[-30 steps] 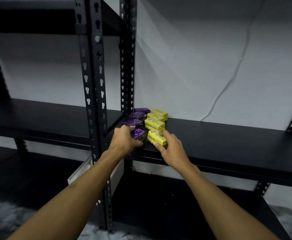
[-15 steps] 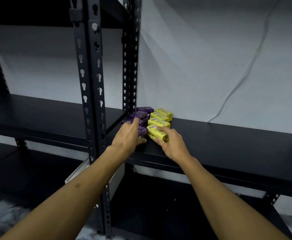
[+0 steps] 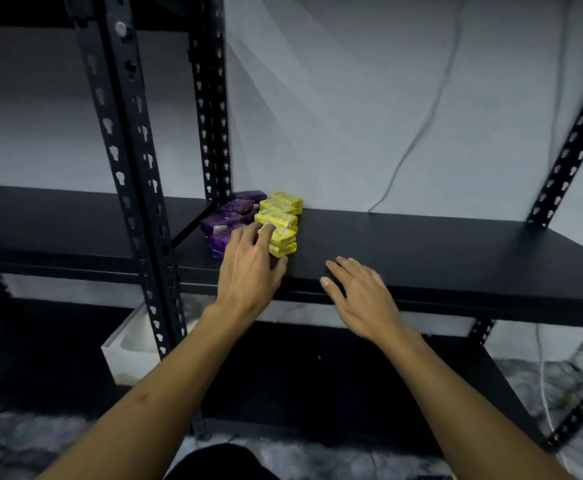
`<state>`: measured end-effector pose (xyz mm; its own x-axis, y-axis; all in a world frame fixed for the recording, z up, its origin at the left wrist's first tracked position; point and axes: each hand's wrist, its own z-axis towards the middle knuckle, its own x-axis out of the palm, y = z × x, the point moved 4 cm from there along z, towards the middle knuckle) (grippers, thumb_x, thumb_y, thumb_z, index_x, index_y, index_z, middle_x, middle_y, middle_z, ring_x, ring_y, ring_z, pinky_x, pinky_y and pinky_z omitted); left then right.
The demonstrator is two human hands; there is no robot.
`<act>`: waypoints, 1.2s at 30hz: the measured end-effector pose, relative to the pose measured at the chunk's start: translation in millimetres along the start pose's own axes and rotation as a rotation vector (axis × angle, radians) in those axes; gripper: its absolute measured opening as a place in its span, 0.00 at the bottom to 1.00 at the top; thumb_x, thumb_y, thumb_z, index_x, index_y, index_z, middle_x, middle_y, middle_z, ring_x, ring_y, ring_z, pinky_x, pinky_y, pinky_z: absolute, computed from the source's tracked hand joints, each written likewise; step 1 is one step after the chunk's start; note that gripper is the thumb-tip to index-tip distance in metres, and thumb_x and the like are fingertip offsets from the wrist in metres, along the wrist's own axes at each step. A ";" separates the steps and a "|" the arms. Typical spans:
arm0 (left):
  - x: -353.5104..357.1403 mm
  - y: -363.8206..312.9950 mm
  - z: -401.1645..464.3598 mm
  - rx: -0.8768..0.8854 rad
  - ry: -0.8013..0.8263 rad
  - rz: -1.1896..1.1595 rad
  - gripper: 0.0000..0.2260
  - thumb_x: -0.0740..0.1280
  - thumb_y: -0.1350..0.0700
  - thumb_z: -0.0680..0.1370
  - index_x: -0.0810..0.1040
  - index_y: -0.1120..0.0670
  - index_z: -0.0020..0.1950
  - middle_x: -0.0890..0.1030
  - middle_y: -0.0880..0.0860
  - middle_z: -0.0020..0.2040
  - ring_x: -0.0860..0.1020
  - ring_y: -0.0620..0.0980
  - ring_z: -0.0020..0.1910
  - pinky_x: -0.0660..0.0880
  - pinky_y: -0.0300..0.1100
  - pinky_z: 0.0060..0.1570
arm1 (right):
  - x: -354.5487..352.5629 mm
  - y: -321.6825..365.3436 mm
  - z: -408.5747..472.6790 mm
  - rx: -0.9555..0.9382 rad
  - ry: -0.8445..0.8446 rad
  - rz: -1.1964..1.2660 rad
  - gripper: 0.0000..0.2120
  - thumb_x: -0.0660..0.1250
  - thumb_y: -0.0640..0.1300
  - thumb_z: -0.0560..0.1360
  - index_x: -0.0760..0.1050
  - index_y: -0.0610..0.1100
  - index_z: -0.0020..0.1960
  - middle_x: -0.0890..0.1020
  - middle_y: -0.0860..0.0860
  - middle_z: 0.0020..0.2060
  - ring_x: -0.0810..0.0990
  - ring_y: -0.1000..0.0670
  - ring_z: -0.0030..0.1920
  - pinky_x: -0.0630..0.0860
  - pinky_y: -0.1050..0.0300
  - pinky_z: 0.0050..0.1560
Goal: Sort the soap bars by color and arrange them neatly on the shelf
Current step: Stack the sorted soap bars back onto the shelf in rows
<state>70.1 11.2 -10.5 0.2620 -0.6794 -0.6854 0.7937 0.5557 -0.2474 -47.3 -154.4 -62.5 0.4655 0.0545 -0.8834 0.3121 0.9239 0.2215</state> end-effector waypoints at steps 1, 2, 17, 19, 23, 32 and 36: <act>5.5 -16.2 -8.1 0.030 0.025 -0.027 0.25 0.71 0.48 0.76 0.72 0.55 0.70 0.74 0.55 0.67 0.70 0.57 0.64 0.69 0.49 0.64 | -2.7 -10.8 -18.3 -0.019 -0.001 -0.049 0.31 0.44 0.64 0.82 0.58 0.50 0.79 0.61 0.50 0.78 0.56 0.49 0.78 0.52 0.51 0.78; 11.8 -32.5 -15.7 0.055 0.056 -0.053 0.25 0.70 0.48 0.77 0.72 0.55 0.71 0.74 0.55 0.69 0.70 0.56 0.66 0.68 0.49 0.65 | -6.9 -22.8 -35.9 -0.020 -0.003 -0.078 0.31 0.42 0.63 0.82 0.54 0.51 0.80 0.58 0.51 0.79 0.52 0.49 0.79 0.49 0.51 0.79; 148.0 -225.8 -175.4 0.271 0.792 -0.268 0.30 0.69 0.43 0.78 0.68 0.54 0.76 0.71 0.54 0.73 0.69 0.56 0.71 0.68 0.50 0.69 | 50.3 -228.3 -336.8 0.921 0.070 0.338 0.25 0.61 0.55 0.81 0.67 0.43 0.74 0.76 0.41 0.67 0.74 0.39 0.67 0.71 0.45 0.65; 171.4 -240.6 -195.7 0.245 0.900 -0.265 0.30 0.70 0.44 0.77 0.68 0.54 0.76 0.72 0.55 0.73 0.69 0.57 0.70 0.69 0.50 0.68 | 73.8 -236.7 -369.5 0.999 0.131 0.395 0.26 0.61 0.55 0.81 0.67 0.43 0.74 0.75 0.41 0.68 0.74 0.39 0.68 0.70 0.44 0.66; 221.1 -256.0 -246.7 0.050 1.114 -0.329 0.28 0.71 0.46 0.77 0.70 0.53 0.74 0.75 0.57 0.70 0.71 0.58 0.69 0.72 0.50 0.66 | 102.2 -247.8 -425.0 1.140 0.202 0.505 0.26 0.61 0.54 0.81 0.67 0.40 0.74 0.76 0.39 0.67 0.75 0.40 0.66 0.72 0.47 0.65; 318.8 -245.3 -368.1 -0.266 1.329 -0.404 0.41 0.74 0.47 0.69 0.59 0.48 0.78 0.76 0.56 0.69 0.75 0.58 0.65 0.74 0.47 0.61 | 152.5 -286.8 -442.3 1.375 0.213 0.661 0.29 0.63 0.55 0.80 0.66 0.37 0.74 0.73 0.40 0.69 0.73 0.39 0.68 0.69 0.49 0.66; 366.3 -230.9 -394.3 -0.535 1.329 -0.397 0.48 0.75 0.41 0.69 0.53 0.57 0.80 0.73 0.60 0.71 0.74 0.61 0.67 0.73 0.52 0.64 | 190.2 -306.8 -429.6 1.510 0.126 0.832 0.28 0.66 0.56 0.77 0.72 0.38 0.70 0.78 0.41 0.64 0.77 0.40 0.62 0.74 0.38 0.65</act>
<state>-233.6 -177.0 -474.5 -0.8324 -0.0648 -0.5504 0.3236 0.7495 -0.5775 -410.3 -264.8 -475.8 0.8525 0.3899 -0.3482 0.5140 -0.5036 0.6944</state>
